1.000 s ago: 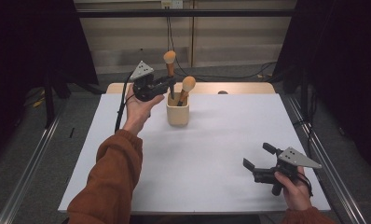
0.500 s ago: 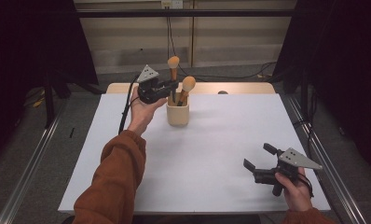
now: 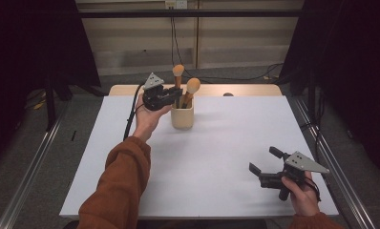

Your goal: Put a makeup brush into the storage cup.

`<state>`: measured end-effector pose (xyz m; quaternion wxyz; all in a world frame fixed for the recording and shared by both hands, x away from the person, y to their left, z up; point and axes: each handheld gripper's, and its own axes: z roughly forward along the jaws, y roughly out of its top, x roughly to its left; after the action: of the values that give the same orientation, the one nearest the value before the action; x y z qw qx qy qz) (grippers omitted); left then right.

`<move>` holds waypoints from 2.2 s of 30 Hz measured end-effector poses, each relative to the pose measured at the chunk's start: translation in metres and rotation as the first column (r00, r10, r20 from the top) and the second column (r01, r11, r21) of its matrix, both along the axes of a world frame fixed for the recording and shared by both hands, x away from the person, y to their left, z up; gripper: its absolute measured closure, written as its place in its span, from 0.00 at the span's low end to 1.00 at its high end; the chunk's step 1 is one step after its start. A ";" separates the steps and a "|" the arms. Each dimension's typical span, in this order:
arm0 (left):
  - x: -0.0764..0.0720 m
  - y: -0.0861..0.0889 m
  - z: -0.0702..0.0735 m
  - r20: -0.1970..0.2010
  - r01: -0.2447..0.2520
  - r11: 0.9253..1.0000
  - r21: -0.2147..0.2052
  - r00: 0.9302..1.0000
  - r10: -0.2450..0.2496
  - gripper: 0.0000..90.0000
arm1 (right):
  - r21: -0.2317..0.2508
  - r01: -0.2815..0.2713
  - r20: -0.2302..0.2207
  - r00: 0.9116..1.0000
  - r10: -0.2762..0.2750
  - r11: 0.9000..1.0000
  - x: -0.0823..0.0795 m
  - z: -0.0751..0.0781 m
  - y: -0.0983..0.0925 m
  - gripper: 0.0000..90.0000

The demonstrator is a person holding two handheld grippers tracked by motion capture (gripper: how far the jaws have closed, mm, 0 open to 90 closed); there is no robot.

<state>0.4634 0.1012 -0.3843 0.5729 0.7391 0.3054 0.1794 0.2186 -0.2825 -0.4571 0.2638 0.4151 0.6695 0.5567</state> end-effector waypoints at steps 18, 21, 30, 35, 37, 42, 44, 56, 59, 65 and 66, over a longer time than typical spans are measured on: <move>-0.004 -0.004 -0.017 -0.014 0.030 0.999 0.037 0.999 -0.030 0.82 | -0.007 -0.013 0.001 1.000 0.013 1.000 0.000 -0.001 0.001 0.00; -0.004 -0.005 -0.020 -0.020 0.029 0.999 0.042 0.999 -0.028 0.82 | 0.001 -0.010 -0.002 1.000 0.010 1.000 0.000 -0.001 0.001 0.00; -0.003 -0.003 -0.029 -0.038 0.018 0.998 0.067 0.999 -0.016 0.82 | -0.001 -0.010 0.001 1.000 0.010 1.000 0.001 -0.001 0.002 0.00; -0.001 -0.001 -0.034 -0.060 -0.002 0.997 0.072 0.998 0.007 0.82 | -0.012 -0.010 0.004 1.000 0.010 1.000 0.001 -0.001 0.001 0.00; -0.001 -0.001 -0.036 -0.068 -0.002 0.997 0.078 0.998 0.007 0.82 | -0.009 -0.011 0.001 1.000 0.011 1.000 0.001 -0.001 0.002 0.00; 0.000 -0.001 -0.039 -0.078 0.003 0.996 0.086 0.997 0.004 0.82 | -0.005 -0.011 0.000 1.000 0.011 1.000 0.001 -0.002 0.002 0.00; 0.000 -0.001 -0.039 -0.083 -0.003 0.997 0.078 0.996 0.009 0.79 | -0.010 -0.014 -0.002 1.000 0.014 1.000 0.002 -0.002 0.003 0.00; -0.003 -0.004 -0.039 -0.041 -0.015 0.995 0.094 0.999 0.019 0.56 | -0.003 -0.014 -0.003 1.000 0.014 1.000 0.002 -0.002 0.001 0.00; -0.004 -0.003 -0.037 -0.040 -0.021 0.996 0.086 0.999 0.025 0.47 | -0.007 -0.015 -0.002 1.000 0.015 1.000 0.003 -0.003 0.001 0.00; -0.006 0.003 -0.034 -0.044 -0.048 0.996 0.081 0.998 0.051 0.25 | -0.004 -0.012 -0.004 1.000 0.012 1.000 0.003 -0.004 0.000 0.00; -0.007 0.005 -0.034 -0.048 -0.052 0.996 0.078 0.997 0.056 0.22 | -0.004 -0.013 -0.006 1.000 0.013 1.000 0.003 -0.004 0.001 0.00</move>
<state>0.4568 0.1058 -0.4179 0.5312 0.7564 0.3323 0.1879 0.2218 -0.2819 -0.4608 0.2593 0.4117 0.6741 0.5557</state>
